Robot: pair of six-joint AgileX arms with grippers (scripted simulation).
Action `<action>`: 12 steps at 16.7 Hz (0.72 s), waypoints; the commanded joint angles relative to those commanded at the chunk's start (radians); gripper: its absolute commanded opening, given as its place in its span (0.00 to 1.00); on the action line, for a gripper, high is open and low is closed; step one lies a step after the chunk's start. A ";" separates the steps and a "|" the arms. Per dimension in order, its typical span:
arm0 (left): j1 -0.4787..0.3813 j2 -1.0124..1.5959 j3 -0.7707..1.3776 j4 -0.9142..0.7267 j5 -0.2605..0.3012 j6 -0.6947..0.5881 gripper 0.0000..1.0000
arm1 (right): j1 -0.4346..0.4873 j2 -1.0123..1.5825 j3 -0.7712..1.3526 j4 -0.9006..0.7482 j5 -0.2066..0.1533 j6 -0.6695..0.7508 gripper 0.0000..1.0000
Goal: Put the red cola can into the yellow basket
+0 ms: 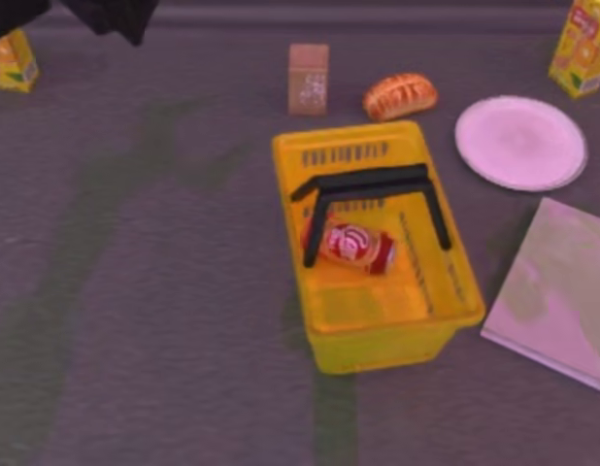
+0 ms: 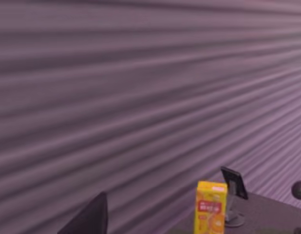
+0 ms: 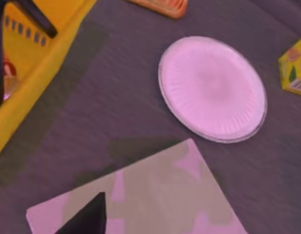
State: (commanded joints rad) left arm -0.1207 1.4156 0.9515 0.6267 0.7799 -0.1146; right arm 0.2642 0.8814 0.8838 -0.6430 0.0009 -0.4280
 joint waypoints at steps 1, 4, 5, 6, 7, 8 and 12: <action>0.016 -0.119 -0.056 -0.044 -0.061 -0.006 1.00 | 0.031 0.113 0.115 -0.075 0.000 -0.050 1.00; 0.059 -0.460 -0.236 -0.177 -0.243 -0.009 1.00 | 0.124 0.453 0.461 -0.297 0.001 -0.200 1.00; 0.072 -0.567 -0.302 -0.222 -0.304 -0.006 1.00 | 0.154 0.563 0.574 -0.369 0.001 -0.248 1.00; 0.083 -0.671 -0.368 -0.267 -0.362 -0.001 1.00 | 0.183 0.671 0.685 -0.439 0.001 -0.295 1.00; 0.094 -0.772 -0.435 -0.312 -0.419 0.006 1.00 | 0.211 0.775 0.792 -0.506 0.001 -0.341 1.00; 0.103 -0.870 -0.502 -0.355 -0.472 0.014 1.00 | 0.238 0.874 0.895 -0.571 0.001 -0.384 1.00; 0.128 -1.191 -0.750 -0.509 -0.652 0.060 1.00 | 0.325 1.200 1.227 -0.787 0.002 -0.526 1.00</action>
State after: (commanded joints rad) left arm 0.0075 0.2251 0.2019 0.1174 0.1278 -0.0547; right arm 0.5896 2.0817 2.1109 -1.4300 0.0032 -0.9542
